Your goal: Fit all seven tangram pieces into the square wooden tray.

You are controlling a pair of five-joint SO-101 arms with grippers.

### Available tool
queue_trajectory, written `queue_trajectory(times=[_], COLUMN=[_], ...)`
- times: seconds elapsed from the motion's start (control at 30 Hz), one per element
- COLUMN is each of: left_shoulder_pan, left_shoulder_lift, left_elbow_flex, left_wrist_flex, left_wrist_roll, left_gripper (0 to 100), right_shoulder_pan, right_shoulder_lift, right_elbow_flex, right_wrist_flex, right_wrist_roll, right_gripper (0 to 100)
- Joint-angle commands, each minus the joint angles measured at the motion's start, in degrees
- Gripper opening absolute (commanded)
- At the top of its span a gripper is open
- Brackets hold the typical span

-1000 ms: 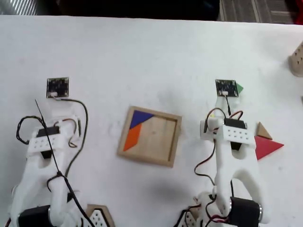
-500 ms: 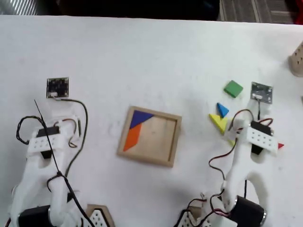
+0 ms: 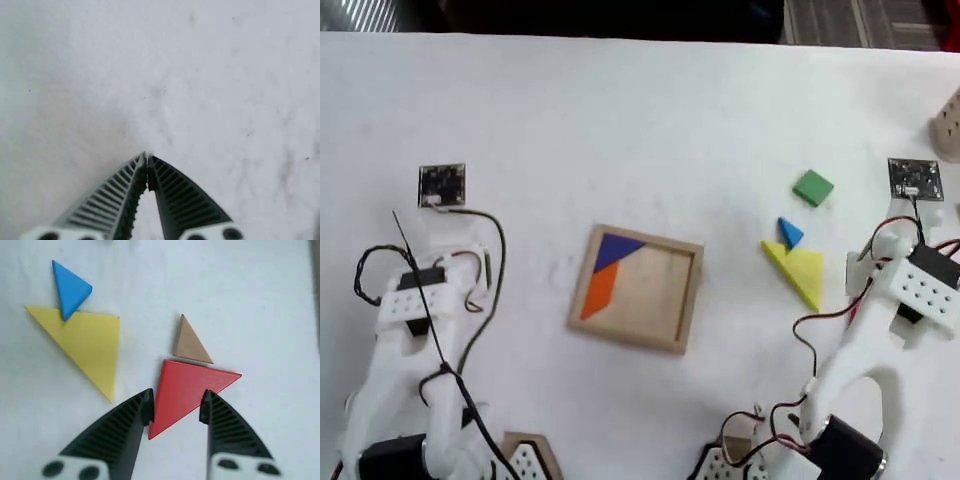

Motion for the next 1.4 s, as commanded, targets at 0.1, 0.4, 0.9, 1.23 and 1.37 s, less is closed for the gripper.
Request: queue_trajectory(times=[0.1, 0.4, 0.9, 1.23, 1.37], left_shoulder_pan=[-0.2, -0.2, -0.2, -0.2, -0.2], left_shoulder_lift=[-0.5, -0.5, -0.5, -0.5, -0.5], left_elbow_flex=[-0.4, -0.4, -0.4, -0.4, -0.4], left_wrist_flex=[-0.9, -1.1, -1.1, -1.1, -1.1], left_wrist_roll=[0.4, 0.4, 0.4, 0.4, 0.4], left_gripper=[3, 3, 3, 3, 3], right_shoulder_pan=[0.1, 0.4, 1.4, 5.1, 5.8], right_shoulder_lift=[0.6, 19.9, 39.4, 45.2, 45.5], right_elbow_flex=[-3.7, -16.7, -27.9, -33.8, -33.9], right_wrist_flex=[0.5, 0.7, 0.5, 0.7, 0.7], right_wrist_roll=[10.5, 15.5, 20.7, 24.4, 24.3], right_gripper=[15.9, 20.1, 18.2, 23.6, 23.7])
